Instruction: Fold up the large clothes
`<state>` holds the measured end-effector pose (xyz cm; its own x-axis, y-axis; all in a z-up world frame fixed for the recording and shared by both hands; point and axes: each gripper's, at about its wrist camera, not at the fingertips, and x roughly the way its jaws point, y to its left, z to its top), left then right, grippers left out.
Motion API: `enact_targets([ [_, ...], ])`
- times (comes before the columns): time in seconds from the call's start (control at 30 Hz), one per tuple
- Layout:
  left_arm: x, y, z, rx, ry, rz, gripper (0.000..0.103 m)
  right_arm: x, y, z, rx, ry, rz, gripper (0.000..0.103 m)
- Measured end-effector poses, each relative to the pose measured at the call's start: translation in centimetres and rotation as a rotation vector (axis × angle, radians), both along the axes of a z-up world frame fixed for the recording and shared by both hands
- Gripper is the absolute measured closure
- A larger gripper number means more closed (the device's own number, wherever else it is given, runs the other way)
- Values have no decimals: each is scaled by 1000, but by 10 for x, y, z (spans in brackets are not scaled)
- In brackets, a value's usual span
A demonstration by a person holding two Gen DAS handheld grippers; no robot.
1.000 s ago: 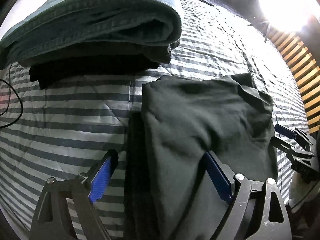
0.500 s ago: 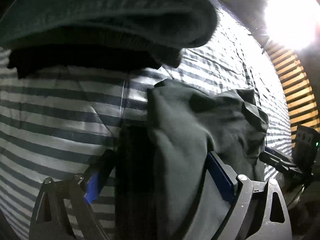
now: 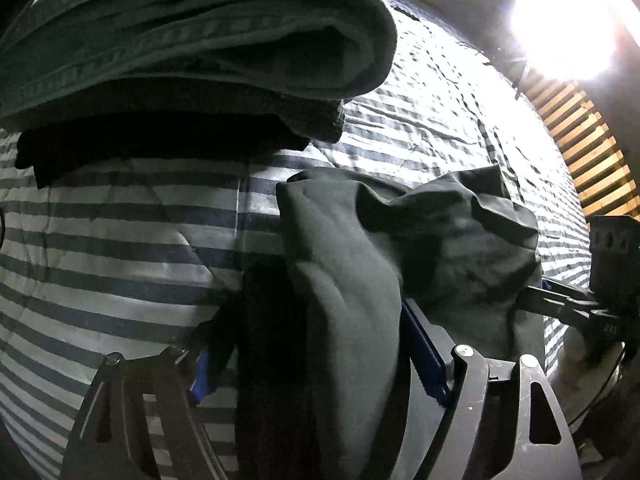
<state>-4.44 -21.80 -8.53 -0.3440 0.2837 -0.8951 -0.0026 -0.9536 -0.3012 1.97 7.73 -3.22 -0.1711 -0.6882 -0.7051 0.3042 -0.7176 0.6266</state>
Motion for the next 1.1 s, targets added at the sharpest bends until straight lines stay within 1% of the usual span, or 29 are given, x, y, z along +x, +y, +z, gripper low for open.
enact_targets([
  [0.03,1,1,0,-13,6,-2,18,0,4,0,2,-4,-2,54],
  [0.1,1,-1,-2,-20,0,15,4,1,12,1,19,-12,-14,54],
  [0.13,-1,-2,-6,0,-13,30,3,1,14,0,15,-16,-15,54],
  [0.17,-2,0,-8,17,-6,32,0,1,15,-1,8,-20,-15,53],
  [0.23,-5,4,-9,20,3,43,1,0,11,-2,4,-21,-10,53],
  [0.27,-6,12,-8,-7,13,30,7,-1,7,-2,0,-20,-7,52],
  [0.3,-6,18,-6,-31,23,19,20,0,4,-2,-4,-17,-4,52],
  [0.33,-5,23,-4,-53,30,15,25,0,0,-2,-4,-14,4,52],
  [0.37,-4,25,-3,-46,33,21,31,0,-5,-1,-4,-7,10,56],
  [0.4,-3,25,-2,-34,39,36,35,1,-9,-2,-9,-8,16,69],
  [0.47,2,25,2,-24,57,49,41,2,-13,-2,-18,-18,24,86],
  [0.5,5,25,5,-21,68,55,45,3,-14,-2,-25,-19,24,89],
  [0.53,9,26,9,-21,83,58,48,5,-14,1,-31,-10,22,90],
  [0.6,16,28,20,-16,118,66,60,11,-15,9,-45,16,29,92],
  [0.63,21,30,27,-11,140,65,64,14,-16,14,-48,32,33,93],
  [0.67,26,34,34,-14,160,56,70,17,-16,19,-45,49,35,93],
  [0.7,29,36,40,-20,173,53,73,22,-17,27,-42,77,41,93],
  [0.73,34,39,45,-25,192,51,73,26,-18,33,-42,94,44,93],
  [0.8,41,41,49,-1,195,64,75,34,-18,47,-41,134,52,94],
  [0.9,49,41,68,29,226,76,76,47,-16,66,-30,183,60,94],
  [0.93,64,46,73,30,243,76,76,52,-16,75,-28,204,62,94],
  [1.03,75,40,107,21,320,83,76,62,-16,106,-36,273,70,94],
  [1.1,81,40,126,27,365,99,77,69,-20,134,-30,338,86,94],
])
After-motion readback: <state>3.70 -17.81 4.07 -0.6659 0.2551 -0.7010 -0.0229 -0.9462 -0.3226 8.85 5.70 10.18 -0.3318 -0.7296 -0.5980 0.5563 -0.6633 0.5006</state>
